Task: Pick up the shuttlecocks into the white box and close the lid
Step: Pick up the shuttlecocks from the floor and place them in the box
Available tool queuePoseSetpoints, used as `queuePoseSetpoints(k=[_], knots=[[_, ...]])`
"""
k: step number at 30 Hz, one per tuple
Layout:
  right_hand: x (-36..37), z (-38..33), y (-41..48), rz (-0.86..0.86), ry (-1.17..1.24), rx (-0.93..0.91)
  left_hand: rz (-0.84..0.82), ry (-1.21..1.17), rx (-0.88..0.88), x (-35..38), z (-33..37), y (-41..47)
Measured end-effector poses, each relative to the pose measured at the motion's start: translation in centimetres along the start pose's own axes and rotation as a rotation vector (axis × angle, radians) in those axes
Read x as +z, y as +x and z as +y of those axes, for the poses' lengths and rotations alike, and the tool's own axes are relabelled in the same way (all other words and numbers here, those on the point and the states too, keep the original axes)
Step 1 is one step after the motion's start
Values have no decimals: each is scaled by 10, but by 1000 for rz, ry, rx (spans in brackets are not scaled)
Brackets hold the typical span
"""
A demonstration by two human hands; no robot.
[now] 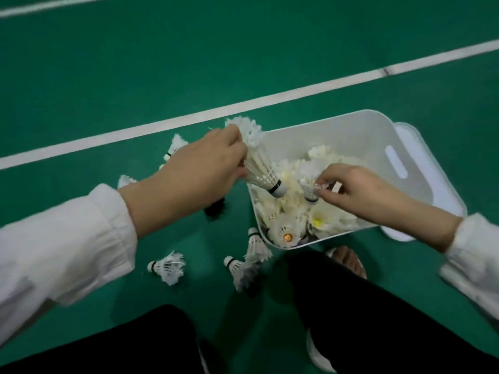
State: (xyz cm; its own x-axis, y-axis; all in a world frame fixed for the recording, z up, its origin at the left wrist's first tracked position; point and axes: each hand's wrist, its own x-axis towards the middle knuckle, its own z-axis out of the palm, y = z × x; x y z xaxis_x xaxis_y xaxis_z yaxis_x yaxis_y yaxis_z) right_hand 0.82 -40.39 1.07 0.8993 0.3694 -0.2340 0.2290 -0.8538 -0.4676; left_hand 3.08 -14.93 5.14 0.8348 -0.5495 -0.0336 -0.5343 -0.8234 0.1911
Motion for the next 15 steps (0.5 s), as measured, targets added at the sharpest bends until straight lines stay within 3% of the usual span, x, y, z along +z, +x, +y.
queuePoseSetpoints(k=[6,15], knots=[[14,20,-13,-86,204,95,-8,-58,-26,25,30,38],[46,23,-3,-332,118,167,1,-194,-284,39,36,42]])
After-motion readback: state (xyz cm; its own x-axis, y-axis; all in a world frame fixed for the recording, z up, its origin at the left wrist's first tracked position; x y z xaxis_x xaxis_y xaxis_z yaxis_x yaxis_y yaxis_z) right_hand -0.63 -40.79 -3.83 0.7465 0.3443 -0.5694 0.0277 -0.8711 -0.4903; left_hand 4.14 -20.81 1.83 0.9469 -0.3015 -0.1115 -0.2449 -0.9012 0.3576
